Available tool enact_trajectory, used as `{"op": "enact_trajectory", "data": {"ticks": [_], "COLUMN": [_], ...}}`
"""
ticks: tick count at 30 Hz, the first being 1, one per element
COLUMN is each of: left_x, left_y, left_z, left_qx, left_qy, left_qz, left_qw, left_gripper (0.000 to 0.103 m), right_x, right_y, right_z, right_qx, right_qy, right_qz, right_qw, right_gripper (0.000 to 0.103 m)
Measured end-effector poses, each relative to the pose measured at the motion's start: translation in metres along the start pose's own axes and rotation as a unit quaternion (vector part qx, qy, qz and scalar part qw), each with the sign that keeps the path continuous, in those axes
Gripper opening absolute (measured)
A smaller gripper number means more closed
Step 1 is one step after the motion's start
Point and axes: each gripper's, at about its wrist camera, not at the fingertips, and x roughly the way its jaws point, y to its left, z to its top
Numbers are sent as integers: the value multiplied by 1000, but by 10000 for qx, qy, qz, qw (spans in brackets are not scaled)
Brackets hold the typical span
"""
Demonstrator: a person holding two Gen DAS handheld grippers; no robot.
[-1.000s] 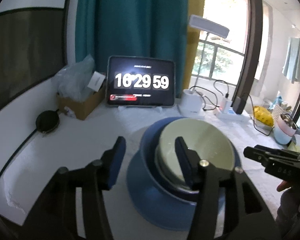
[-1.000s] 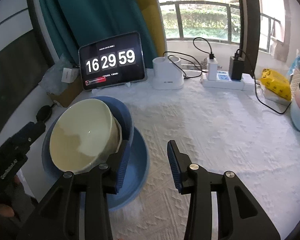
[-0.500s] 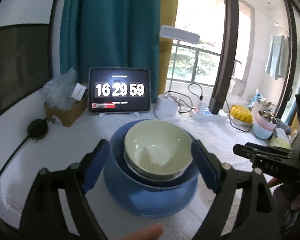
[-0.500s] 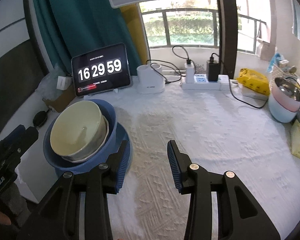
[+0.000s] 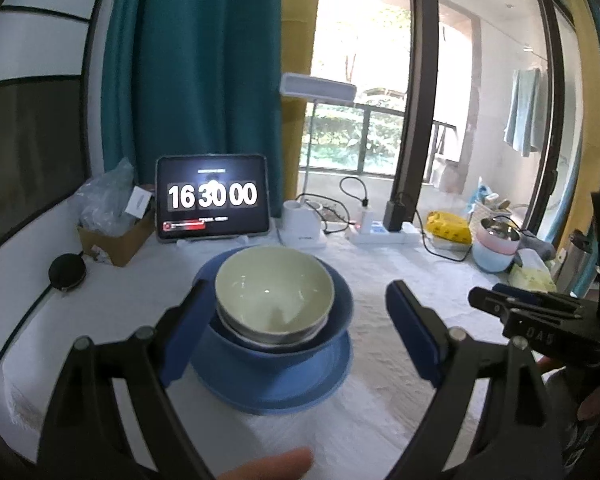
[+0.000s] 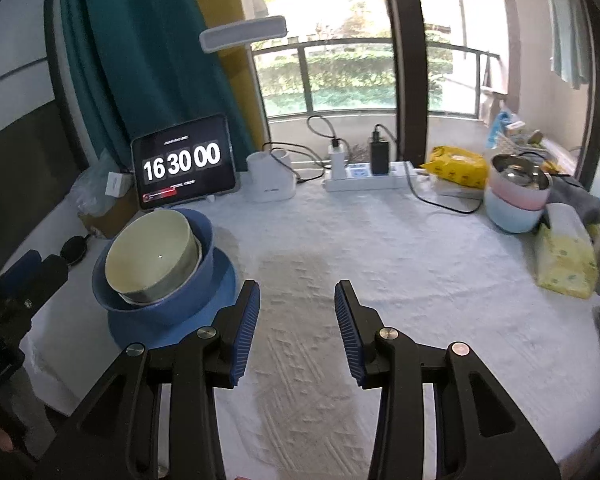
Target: Organize plates and bowls
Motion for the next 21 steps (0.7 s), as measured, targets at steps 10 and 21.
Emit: {"op": "enact_trajectory", "data": {"ticks": [10, 21], "left_x": [-22, -52], "left_y": [-15, -22], "left_z": [-5, -6], "left_qx": [137, 274], "left_qy": [-151, -373], "left_qz": [-209, -238], "left_qw": [9996, 9986], "left_gripper": [92, 93], "right_x": [-36, -83], "right_y": [-12, -14], "right_z": [-12, -22], "right_qx": [64, 25], "right_qy": [-343, -769], "right_qz": [-509, -788], "right_qw": [9981, 9939], "right_gripper": [43, 50]}}
